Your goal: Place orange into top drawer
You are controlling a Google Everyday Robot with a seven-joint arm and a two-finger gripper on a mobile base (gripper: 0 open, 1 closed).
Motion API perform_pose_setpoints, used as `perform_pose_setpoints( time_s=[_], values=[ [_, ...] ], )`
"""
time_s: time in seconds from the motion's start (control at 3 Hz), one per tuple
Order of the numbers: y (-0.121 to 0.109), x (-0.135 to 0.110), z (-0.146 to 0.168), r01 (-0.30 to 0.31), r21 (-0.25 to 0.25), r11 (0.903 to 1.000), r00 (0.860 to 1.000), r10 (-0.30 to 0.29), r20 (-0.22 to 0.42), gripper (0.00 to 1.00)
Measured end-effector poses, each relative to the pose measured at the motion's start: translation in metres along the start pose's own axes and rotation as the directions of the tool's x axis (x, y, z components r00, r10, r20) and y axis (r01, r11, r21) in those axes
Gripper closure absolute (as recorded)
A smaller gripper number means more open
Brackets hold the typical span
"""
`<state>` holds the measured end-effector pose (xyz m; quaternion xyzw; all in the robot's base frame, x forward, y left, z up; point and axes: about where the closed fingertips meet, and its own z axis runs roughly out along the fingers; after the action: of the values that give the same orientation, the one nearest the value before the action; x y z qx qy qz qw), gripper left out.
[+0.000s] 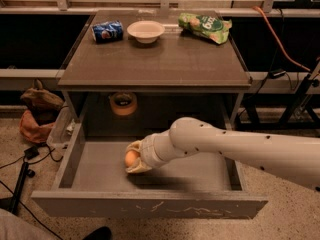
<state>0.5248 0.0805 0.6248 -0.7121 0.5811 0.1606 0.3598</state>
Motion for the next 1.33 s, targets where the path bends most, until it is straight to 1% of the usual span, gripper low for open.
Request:
perform_pose_setpoints(
  time_s=[0.33, 0.67, 1.0, 1.33],
  values=[
    [-0.0065, 0.0103, 0.0182, -0.032, 0.029, 0.9991, 0.999, 0.033, -0.031, 1.0],
    [-0.0081, 0.0102, 0.0197, -0.037, 0.034, 0.9988, 0.999, 0.038, -0.031, 1.0],
    [-0.0081, 0.0102, 0.0197, -0.037, 0.034, 0.9988, 0.999, 0.038, -0.031, 0.89],
    [-0.0081, 0.0102, 0.0197, -0.037, 0.033, 0.9988, 0.999, 0.038, -0.031, 0.65]
  ],
)
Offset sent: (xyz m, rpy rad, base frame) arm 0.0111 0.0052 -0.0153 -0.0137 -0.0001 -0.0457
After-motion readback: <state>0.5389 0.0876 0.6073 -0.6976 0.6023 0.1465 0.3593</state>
